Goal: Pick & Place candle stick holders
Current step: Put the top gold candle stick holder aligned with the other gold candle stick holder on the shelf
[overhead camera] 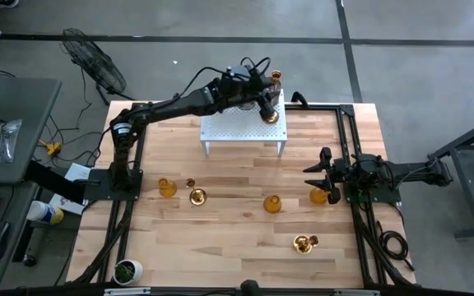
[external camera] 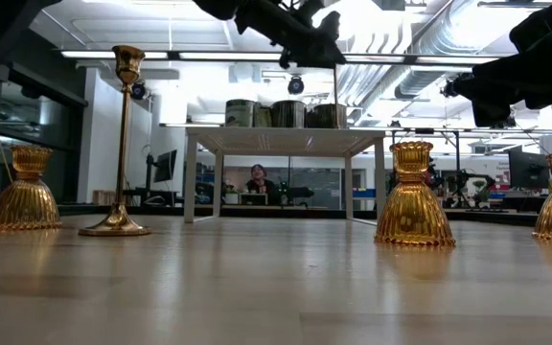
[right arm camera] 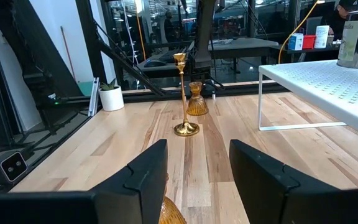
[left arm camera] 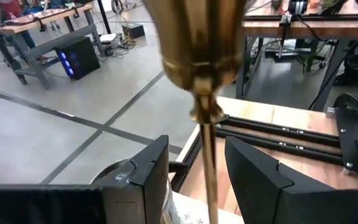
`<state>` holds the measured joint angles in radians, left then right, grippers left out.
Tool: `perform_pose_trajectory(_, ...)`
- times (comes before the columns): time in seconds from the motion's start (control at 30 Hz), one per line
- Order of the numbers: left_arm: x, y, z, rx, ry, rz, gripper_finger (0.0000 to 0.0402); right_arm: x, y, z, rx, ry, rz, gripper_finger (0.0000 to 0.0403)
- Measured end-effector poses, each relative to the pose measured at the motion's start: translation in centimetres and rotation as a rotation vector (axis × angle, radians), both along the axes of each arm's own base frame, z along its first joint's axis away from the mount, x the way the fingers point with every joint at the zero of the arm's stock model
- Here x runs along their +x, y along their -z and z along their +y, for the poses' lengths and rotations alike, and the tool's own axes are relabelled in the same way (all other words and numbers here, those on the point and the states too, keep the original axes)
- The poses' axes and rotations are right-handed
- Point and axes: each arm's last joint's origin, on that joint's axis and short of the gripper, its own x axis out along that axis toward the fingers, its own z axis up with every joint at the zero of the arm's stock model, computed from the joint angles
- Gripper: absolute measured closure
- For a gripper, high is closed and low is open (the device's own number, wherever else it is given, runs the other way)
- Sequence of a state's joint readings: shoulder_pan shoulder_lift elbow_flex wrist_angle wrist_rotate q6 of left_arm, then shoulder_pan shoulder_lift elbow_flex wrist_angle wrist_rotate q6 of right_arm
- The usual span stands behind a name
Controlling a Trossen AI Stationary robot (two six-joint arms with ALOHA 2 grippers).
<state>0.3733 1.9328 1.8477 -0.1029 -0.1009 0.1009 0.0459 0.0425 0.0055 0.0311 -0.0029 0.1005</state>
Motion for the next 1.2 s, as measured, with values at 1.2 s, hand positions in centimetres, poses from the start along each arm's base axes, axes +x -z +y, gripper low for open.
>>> perform_pose_trajectory(1.2, -12.1, 2.3, -5.3, -0.014, 0.077, 0.068, 0.0247, 0.0, 0.0, 0.0, 0.000, 0.000, 0.000, 0.0238)
